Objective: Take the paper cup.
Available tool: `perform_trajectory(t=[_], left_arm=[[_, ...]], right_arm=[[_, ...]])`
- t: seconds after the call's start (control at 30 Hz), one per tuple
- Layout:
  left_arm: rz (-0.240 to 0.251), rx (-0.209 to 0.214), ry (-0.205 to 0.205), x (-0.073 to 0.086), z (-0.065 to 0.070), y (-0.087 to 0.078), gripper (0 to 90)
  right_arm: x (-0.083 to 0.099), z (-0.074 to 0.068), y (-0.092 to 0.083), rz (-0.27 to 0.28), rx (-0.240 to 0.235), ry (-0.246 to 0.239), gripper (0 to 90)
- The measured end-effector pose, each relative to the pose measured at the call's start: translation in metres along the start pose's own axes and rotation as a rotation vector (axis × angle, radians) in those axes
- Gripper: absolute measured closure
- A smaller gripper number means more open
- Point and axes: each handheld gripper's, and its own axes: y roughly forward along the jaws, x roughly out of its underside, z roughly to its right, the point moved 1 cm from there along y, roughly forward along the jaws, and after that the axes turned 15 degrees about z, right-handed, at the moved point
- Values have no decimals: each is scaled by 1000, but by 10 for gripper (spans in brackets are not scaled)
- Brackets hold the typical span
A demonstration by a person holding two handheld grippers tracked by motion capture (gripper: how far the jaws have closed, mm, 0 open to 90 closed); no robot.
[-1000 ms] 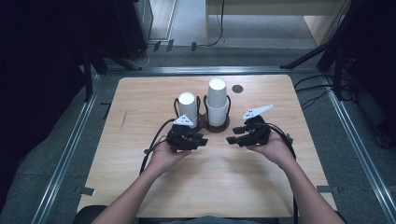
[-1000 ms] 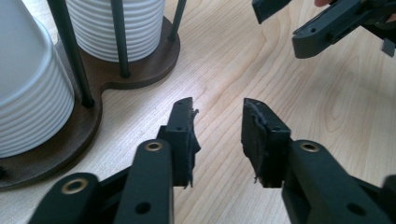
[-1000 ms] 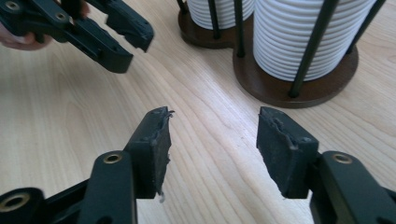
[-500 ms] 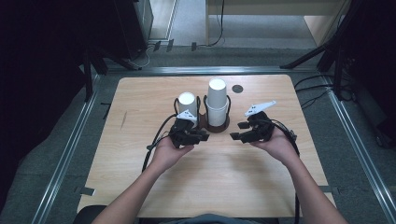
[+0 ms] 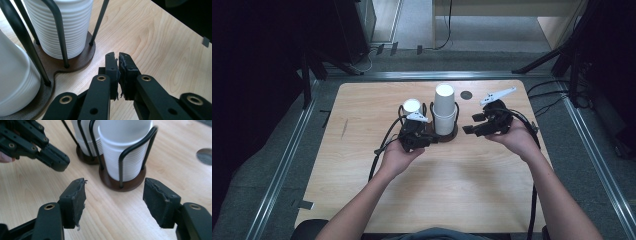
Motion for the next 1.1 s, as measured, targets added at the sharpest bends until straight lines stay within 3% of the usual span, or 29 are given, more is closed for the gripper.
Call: perform_trajectory(t=[0.47,0.6,0.9,0.97,1.1], left_arm=[[16,-33,1,-22,1,8,859],[22,-41,2,-27,2,14,871],[10,-74,48,-30,-3,28,887],[23,-71,30,-31,-5,29,887],[23,-73,40,-32,-7,32,886]], right_arm=[[-42,6,-6,10,28,-31,287],[-53,9,1,23,17,-33,280],[-68,10,16,42,2,-65,270],[-72,9,23,41,-3,-70,253],[-76,7,31,44,18,-71,228]])
